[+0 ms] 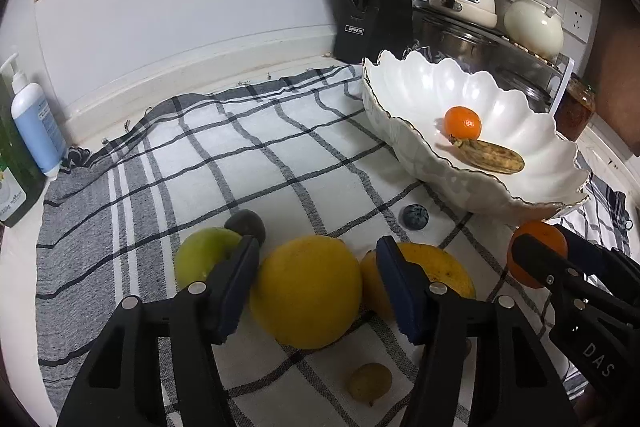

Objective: Organize fruits

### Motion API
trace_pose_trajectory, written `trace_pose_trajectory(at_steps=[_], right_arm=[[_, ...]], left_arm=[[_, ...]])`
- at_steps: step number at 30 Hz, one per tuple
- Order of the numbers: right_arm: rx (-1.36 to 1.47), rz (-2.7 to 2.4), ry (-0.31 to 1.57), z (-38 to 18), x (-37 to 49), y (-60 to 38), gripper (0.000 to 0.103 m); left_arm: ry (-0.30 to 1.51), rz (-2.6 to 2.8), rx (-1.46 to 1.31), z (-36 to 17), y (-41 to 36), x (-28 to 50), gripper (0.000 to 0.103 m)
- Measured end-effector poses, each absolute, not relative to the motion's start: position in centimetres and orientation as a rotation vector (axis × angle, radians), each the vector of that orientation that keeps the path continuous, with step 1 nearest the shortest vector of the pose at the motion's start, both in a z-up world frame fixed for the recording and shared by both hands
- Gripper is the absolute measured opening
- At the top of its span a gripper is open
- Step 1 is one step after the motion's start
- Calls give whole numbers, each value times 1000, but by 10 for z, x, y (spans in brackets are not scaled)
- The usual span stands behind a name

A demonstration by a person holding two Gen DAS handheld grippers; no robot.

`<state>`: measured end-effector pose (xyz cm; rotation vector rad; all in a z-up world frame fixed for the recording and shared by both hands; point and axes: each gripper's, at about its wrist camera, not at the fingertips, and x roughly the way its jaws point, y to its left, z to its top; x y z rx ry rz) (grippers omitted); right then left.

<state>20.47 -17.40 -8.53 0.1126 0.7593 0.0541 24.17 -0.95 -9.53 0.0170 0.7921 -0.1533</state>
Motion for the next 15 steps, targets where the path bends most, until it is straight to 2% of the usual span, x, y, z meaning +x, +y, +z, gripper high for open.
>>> trace_pose_trajectory(at_steps=[3,4,15], right_arm=[[111,53,759,-85,204,-174,47],[109,54,758,-85,204,-174,47],[95,55,744,-79,199,-169,47]], left_arm=[[790,-151,22,-96,-9,239,56],[788,-142,27,-96,-8,239,51],[802,-152,-4,-92,-2,234,49]])
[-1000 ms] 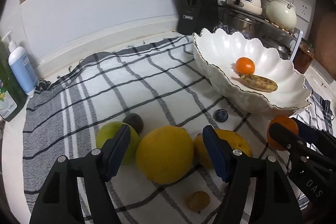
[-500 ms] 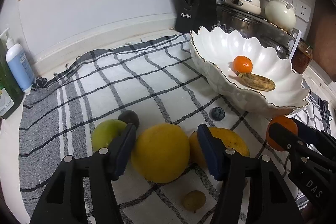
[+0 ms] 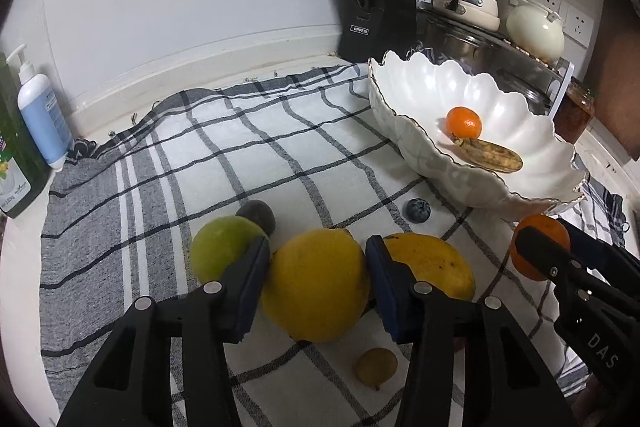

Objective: Organize fruits

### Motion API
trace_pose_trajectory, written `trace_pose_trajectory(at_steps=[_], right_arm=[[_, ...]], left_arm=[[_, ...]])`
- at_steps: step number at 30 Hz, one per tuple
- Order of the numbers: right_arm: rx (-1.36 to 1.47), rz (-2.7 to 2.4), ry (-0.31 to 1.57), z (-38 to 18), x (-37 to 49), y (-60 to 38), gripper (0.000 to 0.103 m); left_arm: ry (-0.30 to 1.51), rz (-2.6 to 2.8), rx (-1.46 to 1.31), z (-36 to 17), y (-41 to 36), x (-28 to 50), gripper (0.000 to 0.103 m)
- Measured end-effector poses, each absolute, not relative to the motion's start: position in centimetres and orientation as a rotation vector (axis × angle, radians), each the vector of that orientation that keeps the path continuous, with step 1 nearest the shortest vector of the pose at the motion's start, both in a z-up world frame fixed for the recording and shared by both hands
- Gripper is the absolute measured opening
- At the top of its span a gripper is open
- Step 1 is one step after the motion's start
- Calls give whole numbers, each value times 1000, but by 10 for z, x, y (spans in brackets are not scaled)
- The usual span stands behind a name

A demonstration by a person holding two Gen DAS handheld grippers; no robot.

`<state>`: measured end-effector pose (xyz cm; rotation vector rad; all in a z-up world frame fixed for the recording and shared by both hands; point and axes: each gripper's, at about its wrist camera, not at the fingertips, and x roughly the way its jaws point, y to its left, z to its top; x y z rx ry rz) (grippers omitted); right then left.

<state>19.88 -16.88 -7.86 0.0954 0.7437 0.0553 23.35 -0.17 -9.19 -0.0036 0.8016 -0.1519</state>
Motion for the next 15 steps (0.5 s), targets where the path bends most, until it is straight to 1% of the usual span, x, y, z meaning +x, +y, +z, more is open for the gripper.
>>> trace_pose_trajectory(at_steps=[10,12,13,14,15], right_arm=[[98,58,732,-74,193,-168,47],[99,61,727,-72,192,-169,47],[99,61,725,-71,191,-169,47],[98,63,723,-70,190,-169,47],[99,64,722,-69,190,-168,47]], left_arm=[[792,-147,-3,-83,1,224,45],[788,-150,-2,-81,1,222,42],[782,-150,3,-79,1,221,39],[774,-149,9,-78,1,220,32],[758,-146,24,-75,0,218,27]])
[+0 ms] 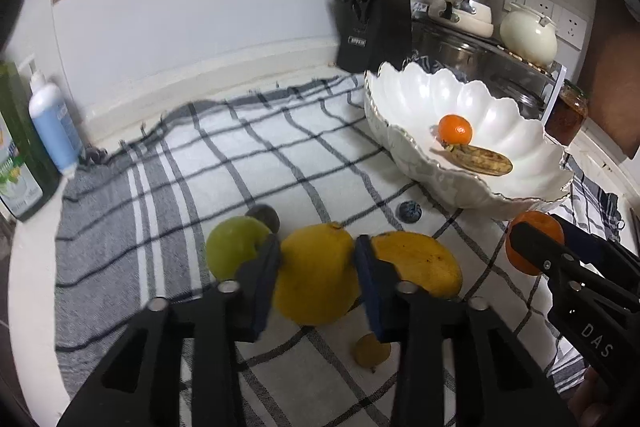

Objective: Organize fruits

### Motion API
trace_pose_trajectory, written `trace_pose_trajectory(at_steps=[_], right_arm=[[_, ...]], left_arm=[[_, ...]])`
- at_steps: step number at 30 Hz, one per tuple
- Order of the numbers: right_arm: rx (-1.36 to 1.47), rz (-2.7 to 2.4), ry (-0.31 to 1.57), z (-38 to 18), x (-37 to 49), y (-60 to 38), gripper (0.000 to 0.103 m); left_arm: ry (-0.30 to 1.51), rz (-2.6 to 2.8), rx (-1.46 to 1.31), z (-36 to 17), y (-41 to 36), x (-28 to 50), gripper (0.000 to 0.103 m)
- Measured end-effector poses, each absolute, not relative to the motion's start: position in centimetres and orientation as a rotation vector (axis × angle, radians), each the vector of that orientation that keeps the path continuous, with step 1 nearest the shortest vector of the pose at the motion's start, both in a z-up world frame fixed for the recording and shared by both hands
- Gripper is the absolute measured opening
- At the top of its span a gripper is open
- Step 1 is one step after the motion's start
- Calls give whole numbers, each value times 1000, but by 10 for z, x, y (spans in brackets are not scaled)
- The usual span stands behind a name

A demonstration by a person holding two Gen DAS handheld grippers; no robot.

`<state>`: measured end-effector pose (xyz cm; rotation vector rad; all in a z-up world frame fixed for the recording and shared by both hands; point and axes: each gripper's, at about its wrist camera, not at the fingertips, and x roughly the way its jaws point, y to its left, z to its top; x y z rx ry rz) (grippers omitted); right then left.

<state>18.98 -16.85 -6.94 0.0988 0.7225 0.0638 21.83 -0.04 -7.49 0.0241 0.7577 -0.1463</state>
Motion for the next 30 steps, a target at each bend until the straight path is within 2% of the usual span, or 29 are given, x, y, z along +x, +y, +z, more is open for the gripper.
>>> trace_pose_trajectory(at_steps=[1,2,6,8,10,17,30], right_arm=[[101,64,723,-69,189,-169,47],[103,63,723,-69,189,-169,47],[99,61,723,-70,188,-168,47],[99,63,723,-70,188,-168,47],[98,63,724,-70,188,-168,47],[95,67,732,-73,190,-165,47],[100,59,741,-76,196,-167,47]], left_arm=[[750,-143,34,-73,-1,218,20],[753,-141,39,-71,-1,219,19],[762,-132,41,-74,0,220,21],[774,-120,36,-77,1,220,38],[770,-103,31,-79,3,218,51],[783,-107,21,-89,4,220,67],[773,-144,54,-92,-8,239,70]])
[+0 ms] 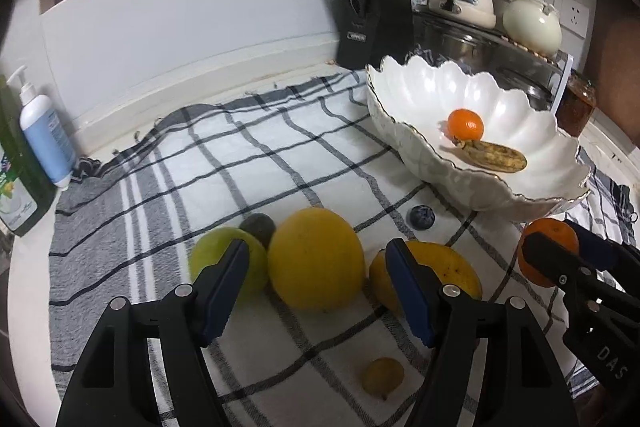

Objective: Organize fruits

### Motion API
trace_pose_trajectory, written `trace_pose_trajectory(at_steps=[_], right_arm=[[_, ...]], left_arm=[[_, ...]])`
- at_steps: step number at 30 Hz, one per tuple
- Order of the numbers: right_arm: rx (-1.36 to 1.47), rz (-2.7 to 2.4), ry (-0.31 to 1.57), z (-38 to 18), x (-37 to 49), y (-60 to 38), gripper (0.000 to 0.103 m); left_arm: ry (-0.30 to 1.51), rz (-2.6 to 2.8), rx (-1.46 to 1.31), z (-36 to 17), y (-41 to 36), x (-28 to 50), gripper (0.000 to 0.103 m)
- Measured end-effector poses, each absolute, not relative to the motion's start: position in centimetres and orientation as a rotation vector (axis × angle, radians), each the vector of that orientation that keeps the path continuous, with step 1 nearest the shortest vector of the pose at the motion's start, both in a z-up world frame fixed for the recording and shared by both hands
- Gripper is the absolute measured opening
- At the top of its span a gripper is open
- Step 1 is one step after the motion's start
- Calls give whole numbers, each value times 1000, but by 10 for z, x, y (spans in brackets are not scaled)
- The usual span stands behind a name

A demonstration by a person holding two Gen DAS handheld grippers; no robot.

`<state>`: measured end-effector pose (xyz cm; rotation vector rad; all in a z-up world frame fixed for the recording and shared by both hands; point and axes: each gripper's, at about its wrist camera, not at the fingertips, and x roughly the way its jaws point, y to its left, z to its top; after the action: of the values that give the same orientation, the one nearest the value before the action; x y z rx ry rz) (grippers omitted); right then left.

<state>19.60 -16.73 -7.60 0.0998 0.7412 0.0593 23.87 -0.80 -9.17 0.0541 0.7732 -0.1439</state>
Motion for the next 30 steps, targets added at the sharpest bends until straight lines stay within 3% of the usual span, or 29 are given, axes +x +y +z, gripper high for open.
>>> trace_pose_trajectory(at_steps=[26,30], right_arm=[[100,61,763,-87,203,-165,47],[102,56,764,-87,202,-166,47]], left_arm=[[741,-118,163,-104,-9,241,69],[760,-116,174,-107,-11,241,60]])
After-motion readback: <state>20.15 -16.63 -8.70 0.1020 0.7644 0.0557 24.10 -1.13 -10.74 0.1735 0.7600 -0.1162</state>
